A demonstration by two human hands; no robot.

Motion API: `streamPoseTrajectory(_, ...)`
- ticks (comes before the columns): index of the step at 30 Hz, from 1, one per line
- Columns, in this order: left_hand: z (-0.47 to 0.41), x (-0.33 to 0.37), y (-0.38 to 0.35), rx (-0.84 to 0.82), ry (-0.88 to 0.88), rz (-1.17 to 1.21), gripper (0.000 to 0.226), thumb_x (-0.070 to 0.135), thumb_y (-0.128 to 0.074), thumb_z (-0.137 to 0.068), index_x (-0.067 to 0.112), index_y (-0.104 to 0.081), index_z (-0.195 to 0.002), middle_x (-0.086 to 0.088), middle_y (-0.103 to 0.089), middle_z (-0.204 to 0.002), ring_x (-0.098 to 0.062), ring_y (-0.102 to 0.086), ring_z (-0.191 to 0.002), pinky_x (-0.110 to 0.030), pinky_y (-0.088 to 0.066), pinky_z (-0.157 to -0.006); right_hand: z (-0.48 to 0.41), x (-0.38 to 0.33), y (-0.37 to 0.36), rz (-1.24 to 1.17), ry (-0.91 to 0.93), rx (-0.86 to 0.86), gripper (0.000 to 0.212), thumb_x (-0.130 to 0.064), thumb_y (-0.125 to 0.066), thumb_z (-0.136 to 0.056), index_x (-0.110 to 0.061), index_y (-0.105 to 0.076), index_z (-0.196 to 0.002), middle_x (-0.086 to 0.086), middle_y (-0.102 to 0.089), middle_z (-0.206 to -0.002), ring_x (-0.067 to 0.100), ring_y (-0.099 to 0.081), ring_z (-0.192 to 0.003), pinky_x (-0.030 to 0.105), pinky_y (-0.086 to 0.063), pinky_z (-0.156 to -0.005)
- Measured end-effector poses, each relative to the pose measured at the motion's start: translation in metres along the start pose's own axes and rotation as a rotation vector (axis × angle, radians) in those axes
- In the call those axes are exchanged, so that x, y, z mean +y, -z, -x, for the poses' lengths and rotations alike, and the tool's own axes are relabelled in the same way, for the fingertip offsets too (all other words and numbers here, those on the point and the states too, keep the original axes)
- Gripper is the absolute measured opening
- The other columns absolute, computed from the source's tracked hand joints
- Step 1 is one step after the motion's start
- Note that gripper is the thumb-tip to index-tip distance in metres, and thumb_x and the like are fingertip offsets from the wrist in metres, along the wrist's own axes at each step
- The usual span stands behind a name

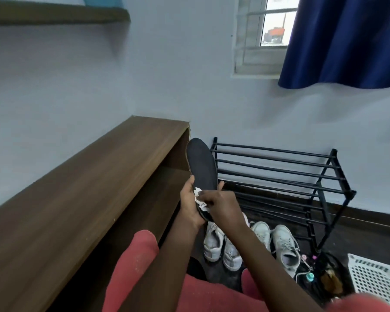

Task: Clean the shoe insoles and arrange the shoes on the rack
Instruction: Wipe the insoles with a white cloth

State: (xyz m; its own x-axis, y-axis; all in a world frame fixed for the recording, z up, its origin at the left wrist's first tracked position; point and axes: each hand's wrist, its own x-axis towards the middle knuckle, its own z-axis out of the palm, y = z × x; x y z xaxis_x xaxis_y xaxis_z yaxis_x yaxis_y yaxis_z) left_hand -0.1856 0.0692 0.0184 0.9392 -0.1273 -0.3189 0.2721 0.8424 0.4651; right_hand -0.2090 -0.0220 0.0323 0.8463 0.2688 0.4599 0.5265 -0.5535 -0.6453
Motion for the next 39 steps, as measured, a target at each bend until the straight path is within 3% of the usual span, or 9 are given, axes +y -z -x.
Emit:
streamPoseTrajectory(3,0.010,0.009,-0.013,0.025,0.000,0.014,0.050,0.045,-0.044,-0.094,0.008,-0.057,-0.125,-0.014,-0.062,-0.116,-0.034,-0.064,-0.095,-0.038,-0.055,-0.083,0.006,-0.014,0.011,0.054,0.013,-0.007,0.034,0.016,-0.056,-0.066,-0.005,-0.077,-0.082,0.013,-0.074,-0.081,0.027,-0.071,-0.076,0.031,-0.057,-0.072)
streamPoseTrajectory(7,0.017,0.013,-0.024,0.062,0.028,-0.046,0.051,0.047,-0.041,-0.095,0.007,-0.059,-0.120,-0.016,-0.064,-0.109,-0.031,-0.064,-0.090,-0.038,-0.053,-0.084,0.005,-0.030,0.027,0.111,-0.097,-0.029,0.036,0.018,-0.049,-0.070,-0.002,-0.076,-0.083,0.017,-0.072,-0.077,0.028,-0.066,-0.071,0.032,-0.051,-0.072)
streamPoseTrajectory(10,0.025,0.002,-0.031,0.012,0.117,-0.112,0.053,0.051,-0.041,-0.093,0.006,-0.070,-0.093,-0.011,-0.069,-0.086,-0.025,-0.069,-0.077,-0.036,-0.052,-0.078,-0.009,-0.035,0.034,0.164,-0.153,0.003,0.031,0.013,-0.048,-0.065,-0.002,-0.074,-0.075,0.017,-0.070,-0.072,0.031,-0.064,-0.068,0.040,-0.051,-0.066)
streamPoseTrajectory(17,0.027,0.007,-0.034,-0.016,0.181,-0.113,0.050,0.051,-0.042,-0.093,0.007,-0.066,-0.095,-0.008,-0.066,-0.081,-0.023,-0.067,-0.075,-0.031,-0.052,-0.075,-0.013,-0.038,0.035,0.182,-0.078,0.001,0.027,-0.002,-0.043,-0.055,-0.005,-0.069,-0.060,0.009,-0.067,-0.064,0.028,-0.059,-0.059,0.029,-0.042,-0.052)
streamPoseTrajectory(21,0.021,0.020,-0.034,0.053,0.165,-0.096,0.059,0.050,-0.047,-0.091,0.003,-0.056,-0.126,-0.017,-0.060,-0.115,-0.031,-0.059,-0.098,-0.039,-0.046,-0.093,0.000,-0.038,0.038,0.074,0.007,-0.054,0.025,0.002,-0.044,-0.049,-0.005,-0.067,-0.055,0.006,-0.063,-0.058,0.012,-0.049,-0.048,0.019,-0.033,-0.049)
streamPoseTrajectory(26,0.024,0.021,-0.041,-0.008,0.170,-0.064,0.053,0.052,-0.045,-0.091,0.004,-0.065,-0.105,-0.014,-0.067,-0.091,-0.027,-0.065,-0.082,-0.036,-0.053,-0.080,-0.014,-0.028,0.040,0.060,0.037,0.019,0.029,0.005,-0.042,-0.051,-0.006,-0.068,-0.055,0.006,-0.065,-0.058,0.023,-0.061,-0.052,0.031,-0.051,-0.054)
streamPoseTrajectory(31,0.030,0.016,-0.049,-0.115,0.238,-0.064,0.061,0.052,-0.041,-0.094,0.000,-0.069,-0.083,-0.017,-0.068,-0.076,-0.028,-0.070,-0.067,-0.037,-0.059,-0.060,-0.033,-0.030,0.044,0.054,0.059,0.104,0.026,0.006,-0.047,-0.057,-0.005,-0.070,-0.059,0.007,-0.070,-0.064,0.023,-0.066,-0.058,0.036,-0.055,-0.055)
streamPoseTrajectory(36,0.027,0.032,-0.048,-0.066,0.230,0.029,0.060,0.051,-0.049,-0.090,0.002,-0.056,-0.123,-0.020,-0.060,-0.118,-0.033,-0.062,-0.099,-0.049,-0.050,-0.082,-0.003,-0.037,0.043,-0.042,0.193,0.038,0.023,0.005,-0.051,-0.054,-0.007,-0.071,-0.060,0.004,-0.069,-0.062,0.011,-0.064,-0.059,0.028,-0.052,-0.056)
streamPoseTrajectory(39,0.027,0.031,-0.046,-0.069,0.197,0.031,0.057,0.050,-0.048,-0.091,0.005,-0.056,-0.125,-0.018,-0.062,-0.115,-0.032,-0.062,-0.096,-0.048,-0.051,-0.081,-0.003,-0.032,0.047,-0.036,0.251,0.014,0.023,0.007,-0.051,-0.051,-0.009,-0.066,-0.056,0.004,-0.069,-0.062,0.013,-0.064,-0.058,0.029,-0.050,-0.053)
